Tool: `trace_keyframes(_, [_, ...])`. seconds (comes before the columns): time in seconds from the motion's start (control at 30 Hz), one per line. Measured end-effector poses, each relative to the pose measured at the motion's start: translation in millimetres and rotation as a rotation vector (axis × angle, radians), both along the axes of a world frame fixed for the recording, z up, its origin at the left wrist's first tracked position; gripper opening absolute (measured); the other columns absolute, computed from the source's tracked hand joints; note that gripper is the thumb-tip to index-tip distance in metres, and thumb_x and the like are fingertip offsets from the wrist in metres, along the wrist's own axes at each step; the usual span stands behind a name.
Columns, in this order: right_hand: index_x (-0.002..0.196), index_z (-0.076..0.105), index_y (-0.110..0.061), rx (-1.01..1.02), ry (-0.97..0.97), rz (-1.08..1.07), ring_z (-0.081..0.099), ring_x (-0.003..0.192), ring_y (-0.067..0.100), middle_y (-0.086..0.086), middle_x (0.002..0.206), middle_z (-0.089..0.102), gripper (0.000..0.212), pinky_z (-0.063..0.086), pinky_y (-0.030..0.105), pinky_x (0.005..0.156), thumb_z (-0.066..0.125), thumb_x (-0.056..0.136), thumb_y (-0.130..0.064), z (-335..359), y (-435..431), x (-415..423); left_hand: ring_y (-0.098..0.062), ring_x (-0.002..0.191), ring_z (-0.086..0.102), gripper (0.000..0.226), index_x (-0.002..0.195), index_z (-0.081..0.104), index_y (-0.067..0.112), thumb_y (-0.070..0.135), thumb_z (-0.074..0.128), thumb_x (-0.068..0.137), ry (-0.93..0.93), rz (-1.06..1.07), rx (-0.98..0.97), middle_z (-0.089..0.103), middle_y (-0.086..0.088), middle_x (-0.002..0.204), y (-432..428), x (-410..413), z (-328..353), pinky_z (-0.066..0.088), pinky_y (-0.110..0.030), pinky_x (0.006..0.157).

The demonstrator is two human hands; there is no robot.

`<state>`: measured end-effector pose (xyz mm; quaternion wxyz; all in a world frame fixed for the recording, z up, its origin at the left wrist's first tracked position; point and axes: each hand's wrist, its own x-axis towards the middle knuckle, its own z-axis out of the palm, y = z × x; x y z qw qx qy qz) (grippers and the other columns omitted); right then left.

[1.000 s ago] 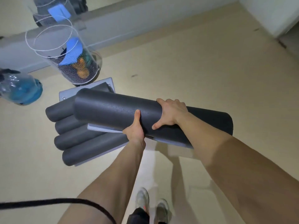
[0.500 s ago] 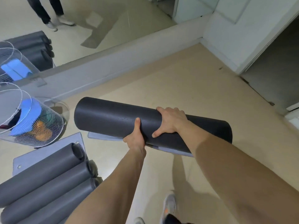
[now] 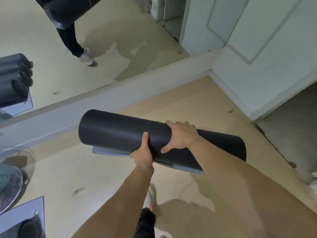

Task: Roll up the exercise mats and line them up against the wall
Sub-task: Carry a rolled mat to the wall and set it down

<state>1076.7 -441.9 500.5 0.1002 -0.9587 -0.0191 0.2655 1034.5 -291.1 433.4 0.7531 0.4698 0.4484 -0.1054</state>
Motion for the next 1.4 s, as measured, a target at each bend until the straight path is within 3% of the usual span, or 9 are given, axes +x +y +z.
trace_keyframes(0.17, [0.149, 0.033, -0.037, -0.034, 0.018, 0.006, 0.055, 0.118, 0.033, 0.001, 0.134, 0.059, 0.116, 0.046, 0.05, 0.097, 0.077, 0.052, -0.085, -24.4, -94.7, 142.4, -0.028, 0.104, 0.067, 0.112, 0.137, 0.047, 0.013, 0.07, 0.087, 0.049, 0.026, 0.026, -0.016, 0.066, -0.003, 0.117, -97.4, 139.3, -25.6, 0.059, -0.05, 0.095])
trace_keyframes(0.4, [0.145, 0.037, -0.037, -0.003, 0.098, 0.074, 0.056, 0.116, 0.033, 0.0, 0.131, 0.06, 0.112, 0.046, 0.05, 0.098, 0.079, 0.052, -0.084, -102.4, -234.4, 297.0, -0.027, 0.104, 0.066, 0.108, 0.136, 0.05, 0.015, 0.07, 0.086, 0.05, 0.122, 0.103, 0.032, 0.065, 0.001, 0.114, -239.0, 278.9, -87.8, 0.058, -0.049, 0.097])
trace_keyframes(0.57, [0.147, 0.036, -0.037, -0.007, 0.112, 0.18, 0.055, 0.117, 0.034, 0.0, 0.132, 0.06, 0.115, 0.045, 0.051, 0.099, 0.08, 0.051, -0.082, -173.9, -337.6, 388.2, -0.03, 0.11, 0.062, 0.104, 0.141, 0.037, 0.014, 0.067, 0.085, 0.066, 0.176, 0.206, 0.052, 0.057, 0.0, 0.113, -349.5, 356.2, -157.7, 0.055, -0.051, 0.102])
trace_keyframes(0.73, [0.153, 0.032, -0.037, -0.049, 0.141, 0.295, 0.054, 0.121, 0.035, 0.001, 0.137, 0.058, 0.121, 0.043, 0.052, 0.1, 0.08, 0.052, -0.083, -261.9, -418.8, 478.9, -0.03, 0.114, 0.063, 0.104, 0.146, 0.033, 0.015, 0.06, 0.088, 0.069, 0.223, 0.315, 0.0, 0.057, -0.005, 0.127, -440.1, 427.3, -255.2, 0.057, -0.05, 0.1])
trace_keyframes(0.87, [0.153, 0.031, -0.038, -0.077, 0.15, 0.333, 0.053, 0.12, 0.034, 0.001, 0.137, 0.058, 0.123, 0.044, 0.052, 0.1, 0.08, 0.05, -0.084, -342.1, -468.5, 548.7, -0.029, 0.113, 0.063, 0.114, 0.144, 0.033, 0.017, 0.07, 0.086, 0.059, 0.247, 0.355, -0.008, 0.058, -0.006, 0.128, -498.0, 488.7, -338.8, 0.056, -0.051, 0.1])
trace_keyframes(1.03, [0.152, 0.033, -0.038, -0.095, 0.126, 0.366, 0.054, 0.12, 0.033, -0.001, 0.139, 0.058, 0.125, 0.045, 0.051, 0.1, 0.079, 0.046, -0.085, -449.2, -526.5, 629.2, -0.026, 0.1, 0.067, 0.117, 0.119, 0.054, 0.015, 0.093, 0.075, 0.034, 0.276, 0.339, 0.084, 0.066, -0.002, 0.112, -557.2, 565.0, -447.2, 0.059, -0.047, 0.093])
trace_keyframes(1.1, [0.152, 0.032, -0.039, -0.09, 0.117, 0.379, 0.054, 0.119, 0.033, 0.0, 0.139, 0.058, 0.125, 0.046, 0.05, 0.098, 0.08, 0.046, -0.085, -490.8, -546.4, 663.6, -0.027, 0.104, 0.067, 0.125, 0.127, 0.055, 0.014, 0.093, 0.075, 0.032, 0.248, 0.372, 0.091, 0.066, -0.002, 0.116, -580.4, 599.1, -490.2, 0.058, -0.047, 0.094])
trace_keyframes(1.2, [0.153, 0.032, -0.037, -0.075, 0.086, 0.404, 0.056, 0.118, 0.034, 0.001, 0.137, 0.059, 0.123, 0.047, 0.049, 0.096, 0.082, 0.05, -0.081, -537.8, -568.7, 708.7, -0.03, 0.113, 0.063, 0.13, 0.136, 0.042, 0.014, 0.088, 0.077, 0.034, 0.171, 0.415, 0.068, 0.061, -0.004, 0.125, -608.4, 646.3, -539.2, 0.055, -0.048, 0.101])
trace_keyframes(1.4, [0.16, 0.026, -0.033, -0.048, 0.011, 0.473, 0.05, 0.134, 0.033, 0.001, 0.154, 0.05, 0.132, 0.046, 0.047, 0.104, 0.086, 0.052, -0.077, -594.2, -589.8, 787.4, -0.034, 0.119, 0.061, 0.136, 0.14, 0.034, 0.019, 0.088, 0.074, 0.03, 0.112, 0.473, 0.043, 0.057, -0.008, 0.132, -632.6, 721.8, -605.8, 0.052, -0.05, 0.105])
